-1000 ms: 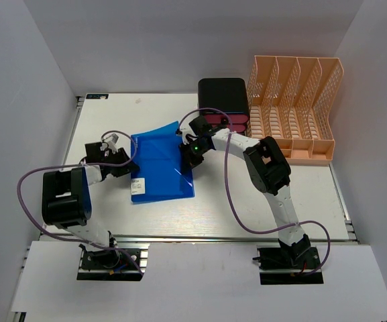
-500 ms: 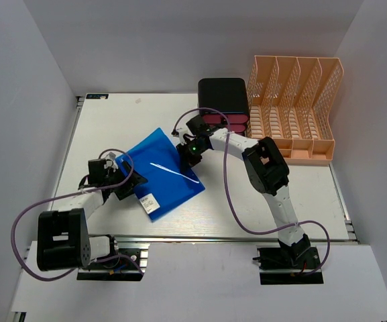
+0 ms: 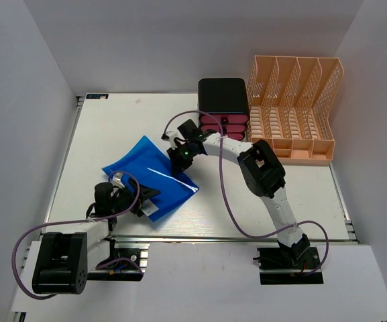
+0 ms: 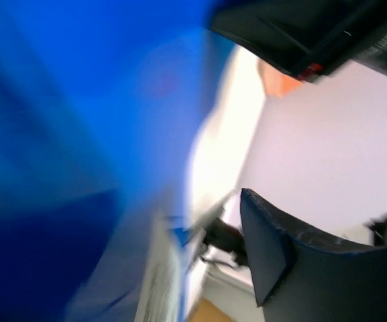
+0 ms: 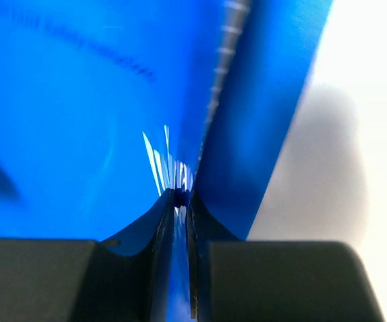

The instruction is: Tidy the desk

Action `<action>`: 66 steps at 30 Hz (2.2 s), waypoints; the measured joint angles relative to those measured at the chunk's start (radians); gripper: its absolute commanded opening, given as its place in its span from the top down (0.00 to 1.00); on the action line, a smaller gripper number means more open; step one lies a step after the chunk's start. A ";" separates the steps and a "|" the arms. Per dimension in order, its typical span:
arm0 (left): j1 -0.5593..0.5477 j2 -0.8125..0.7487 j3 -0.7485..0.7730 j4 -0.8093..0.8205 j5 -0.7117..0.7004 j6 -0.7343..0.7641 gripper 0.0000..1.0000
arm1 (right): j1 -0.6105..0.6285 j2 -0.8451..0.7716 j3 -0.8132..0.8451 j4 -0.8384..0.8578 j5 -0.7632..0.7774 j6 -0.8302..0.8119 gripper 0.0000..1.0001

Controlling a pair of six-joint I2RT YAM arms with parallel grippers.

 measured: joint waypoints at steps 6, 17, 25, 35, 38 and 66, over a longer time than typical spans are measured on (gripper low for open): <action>-0.001 -0.005 -0.002 0.066 0.034 -0.065 0.43 | 0.027 0.003 0.002 0.028 0.005 0.000 0.89; -0.008 -0.237 0.135 -0.406 -0.064 0.075 1.00 | 0.034 -0.029 -0.040 0.089 -0.002 -0.008 0.11; -0.018 -0.273 0.424 -0.799 -0.268 0.307 1.00 | 0.082 -0.112 -0.116 0.059 0.074 -0.077 0.11; -0.018 -0.290 0.657 -0.960 -0.355 0.547 1.00 | 0.092 -0.410 -0.265 0.047 0.259 -0.162 0.11; -0.022 -0.277 0.710 -1.004 -0.353 0.608 1.00 | 0.084 -0.538 -0.317 0.097 0.323 -0.188 0.11; -0.597 0.319 1.302 -0.890 -0.523 0.705 1.00 | -0.284 -1.011 -0.294 0.034 0.648 -0.171 1.00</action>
